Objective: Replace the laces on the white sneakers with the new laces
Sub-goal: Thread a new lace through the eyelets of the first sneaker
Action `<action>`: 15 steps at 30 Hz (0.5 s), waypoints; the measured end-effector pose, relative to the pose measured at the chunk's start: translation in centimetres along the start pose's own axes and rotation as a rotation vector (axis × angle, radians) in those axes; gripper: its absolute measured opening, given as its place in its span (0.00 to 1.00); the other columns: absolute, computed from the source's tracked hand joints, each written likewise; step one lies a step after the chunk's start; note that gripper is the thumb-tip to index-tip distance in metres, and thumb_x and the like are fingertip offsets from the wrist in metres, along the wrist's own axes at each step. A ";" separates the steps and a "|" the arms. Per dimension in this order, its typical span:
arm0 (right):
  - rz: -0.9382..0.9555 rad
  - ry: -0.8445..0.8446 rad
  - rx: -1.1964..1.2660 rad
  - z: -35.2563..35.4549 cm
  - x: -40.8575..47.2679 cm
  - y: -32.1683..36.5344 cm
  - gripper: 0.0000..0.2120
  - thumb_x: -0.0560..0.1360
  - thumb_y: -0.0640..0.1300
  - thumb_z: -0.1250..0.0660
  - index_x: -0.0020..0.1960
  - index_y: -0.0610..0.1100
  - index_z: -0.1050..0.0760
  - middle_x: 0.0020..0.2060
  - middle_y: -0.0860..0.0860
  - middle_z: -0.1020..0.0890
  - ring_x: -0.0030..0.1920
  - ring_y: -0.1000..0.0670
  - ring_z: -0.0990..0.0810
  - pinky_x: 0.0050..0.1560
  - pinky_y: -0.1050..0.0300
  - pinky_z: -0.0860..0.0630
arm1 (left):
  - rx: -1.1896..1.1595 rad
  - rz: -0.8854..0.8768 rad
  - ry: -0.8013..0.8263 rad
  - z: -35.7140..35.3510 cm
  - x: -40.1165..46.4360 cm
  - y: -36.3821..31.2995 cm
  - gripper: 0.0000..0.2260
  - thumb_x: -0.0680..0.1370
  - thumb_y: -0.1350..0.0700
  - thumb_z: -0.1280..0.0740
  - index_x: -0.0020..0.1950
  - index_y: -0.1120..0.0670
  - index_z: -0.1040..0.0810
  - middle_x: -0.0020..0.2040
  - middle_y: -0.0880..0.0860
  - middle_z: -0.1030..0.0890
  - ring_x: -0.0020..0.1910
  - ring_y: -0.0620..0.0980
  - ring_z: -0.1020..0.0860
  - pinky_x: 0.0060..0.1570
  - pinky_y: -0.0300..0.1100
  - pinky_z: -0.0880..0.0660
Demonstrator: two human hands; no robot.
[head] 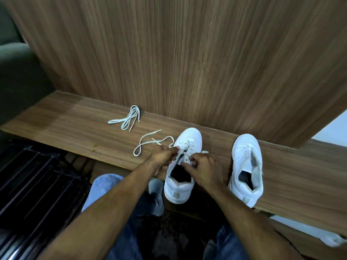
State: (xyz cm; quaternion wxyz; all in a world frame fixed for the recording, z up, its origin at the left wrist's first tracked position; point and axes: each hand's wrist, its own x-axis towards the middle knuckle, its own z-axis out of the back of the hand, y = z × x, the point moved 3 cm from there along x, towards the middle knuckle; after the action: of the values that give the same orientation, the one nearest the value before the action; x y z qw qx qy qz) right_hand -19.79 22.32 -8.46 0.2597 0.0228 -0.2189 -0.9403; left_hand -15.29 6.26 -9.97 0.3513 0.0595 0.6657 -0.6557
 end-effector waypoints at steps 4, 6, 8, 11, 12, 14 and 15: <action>-0.010 0.025 -0.042 0.1 0.1 0.3 0.18 0.72 0.62 0.34 0.56 0.52 0.21 0.50 0.54 0.17 0.52 0.47 0.20 0.48 0.52 0.23 | 0.013 -0.089 -0.060 -0.9 0.4 -1.2 0.15 0.74 0.56 0.28 0.31 0.54 0.29 0.28 0.55 0.26 0.21 0.47 0.32 0.20 0.33 0.37; -0.002 0.027 -0.065 0.0 0.0 0.4 0.19 0.72 0.63 0.34 0.56 0.53 0.21 0.50 0.54 0.17 0.51 0.46 0.19 0.47 0.53 0.24 | 0.048 -0.138 -0.073 -0.7 0.4 -2.3 0.14 0.75 0.61 0.29 0.31 0.55 0.29 0.26 0.53 0.25 0.18 0.44 0.31 0.19 0.32 0.36; -0.008 0.031 -0.080 -0.1 -0.1 0.4 0.19 0.72 0.64 0.35 0.55 0.53 0.21 0.50 0.53 0.17 0.51 0.46 0.19 0.47 0.54 0.24 | -0.011 -0.200 -0.061 -0.4 0.0 -3.5 0.12 0.77 0.63 0.32 0.33 0.57 0.27 0.29 0.54 0.23 0.19 0.41 0.28 0.20 0.31 0.34; -0.018 0.031 -0.092 0.0 -0.1 0.4 0.20 0.72 0.65 0.36 0.56 0.53 0.21 0.51 0.52 0.18 0.51 0.45 0.19 0.48 0.53 0.25 | -0.274 -0.258 -0.065 1.0 -0.7 -6.1 0.08 0.78 0.63 0.35 0.39 0.57 0.24 0.34 0.55 0.20 0.25 0.44 0.21 0.26 0.35 0.28; -0.017 0.032 -0.099 0.1 -0.1 0.3 0.21 0.72 0.66 0.36 0.56 0.53 0.21 0.52 0.52 0.18 0.52 0.46 0.19 0.49 0.53 0.25 | -0.371 -0.279 -0.079 1.7 -0.9 -7.2 0.08 0.79 0.63 0.35 0.40 0.57 0.24 0.33 0.54 0.19 0.27 0.45 0.20 0.27 0.36 0.25; -0.024 0.036 -0.098 0.2 0.0 0.2 0.21 0.72 0.66 0.37 0.57 0.54 0.21 0.53 0.52 0.17 0.54 0.46 0.20 0.50 0.53 0.26 | -0.590 -0.326 -0.092 3.6 -1.3 -9.8 0.07 0.80 0.61 0.37 0.43 0.55 0.24 0.32 0.51 0.18 0.31 0.45 0.18 0.30 0.36 0.22; -0.029 0.040 -0.094 0.3 -0.1 0.1 0.21 0.72 0.65 0.37 0.58 0.54 0.21 0.53 0.53 0.17 0.54 0.46 0.20 0.51 0.53 0.26 | -0.703 -0.346 -0.100 4.6 -1.5 -11.1 0.07 0.80 0.61 0.38 0.44 0.54 0.24 0.31 0.50 0.18 0.32 0.45 0.17 0.32 0.36 0.21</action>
State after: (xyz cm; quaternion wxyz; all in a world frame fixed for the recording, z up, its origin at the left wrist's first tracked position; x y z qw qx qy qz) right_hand -19.74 22.38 -8.16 0.2510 0.0325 -0.1688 -0.9526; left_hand -18.36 1.17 0.58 0.2668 -0.2095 0.8318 -0.4392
